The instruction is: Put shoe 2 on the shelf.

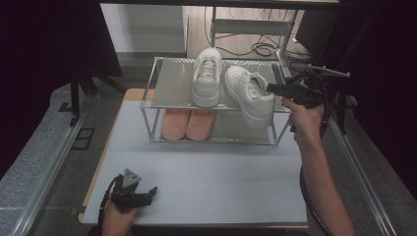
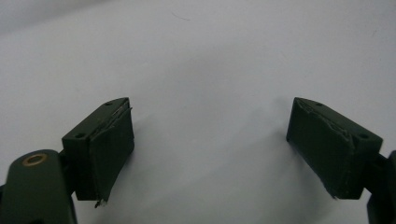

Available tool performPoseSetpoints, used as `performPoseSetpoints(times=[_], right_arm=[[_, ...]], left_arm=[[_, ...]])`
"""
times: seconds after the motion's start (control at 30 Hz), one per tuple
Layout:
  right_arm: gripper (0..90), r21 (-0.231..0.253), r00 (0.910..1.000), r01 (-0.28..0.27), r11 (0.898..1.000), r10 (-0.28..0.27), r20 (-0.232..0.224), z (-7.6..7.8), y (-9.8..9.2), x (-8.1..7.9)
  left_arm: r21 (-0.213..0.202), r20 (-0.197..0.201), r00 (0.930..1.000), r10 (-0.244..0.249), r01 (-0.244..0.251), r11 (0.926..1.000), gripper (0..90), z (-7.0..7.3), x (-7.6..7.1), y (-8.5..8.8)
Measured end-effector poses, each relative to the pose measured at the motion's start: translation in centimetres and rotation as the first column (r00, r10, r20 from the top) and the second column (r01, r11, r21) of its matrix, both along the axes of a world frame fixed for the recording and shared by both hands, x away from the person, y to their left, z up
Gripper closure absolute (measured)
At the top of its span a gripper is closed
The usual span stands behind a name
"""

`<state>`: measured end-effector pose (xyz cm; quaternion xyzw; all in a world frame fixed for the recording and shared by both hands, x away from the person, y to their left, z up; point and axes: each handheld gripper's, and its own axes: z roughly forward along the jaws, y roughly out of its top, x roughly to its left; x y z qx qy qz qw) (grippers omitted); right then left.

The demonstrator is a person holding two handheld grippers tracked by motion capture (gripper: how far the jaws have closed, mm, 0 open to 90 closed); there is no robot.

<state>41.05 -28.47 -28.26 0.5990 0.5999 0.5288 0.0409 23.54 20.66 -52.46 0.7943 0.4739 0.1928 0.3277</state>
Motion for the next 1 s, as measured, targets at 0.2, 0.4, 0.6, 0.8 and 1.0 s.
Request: performPoseSetpoints(times=[0.2,0.4,0.6,0.8,1.0], right_arm=[[56.0,-0.028,0.9993,0.01,1.0,-0.009,0.036,0.4,-1.8,-1.8],[67.8,-0.095,0.9962,0.0,0.995,0.009,0.087,-0.3,-2.9,-4.9],[78.0,-0.148,0.9932,-0.025,0.989,0.041,0.109,-1.5,-2.6,-6.6],[89.5,-0.188,0.9894,-0.057,0.981,0.081,0.12,-3.5,-1.4,-7.7],[90.0,-0.238,0.9842,-0.069,0.969,0.105,0.142,-4.4,-0.5,-7.9]], left_arm=[[-0.002,0.002,1.0,0.002,-0.002,1.0,14.8,0.0,0.0,0.0],[-0.001,0.003,1.0,0.002,-0.002,1.0,14.8,0.0,0.0,0.0],[-0.001,0.006,1.0,0.002,-0.002,1.0,14.8,0.0,-0.1,-0.1],[0.0,0.006,1.0,0.002,-0.002,1.0,14.8,0.0,-0.1,-0.1],[-0.001,0.005,1.0,0.001,-0.001,1.0,14.8,0.0,-0.1,-0.1]])
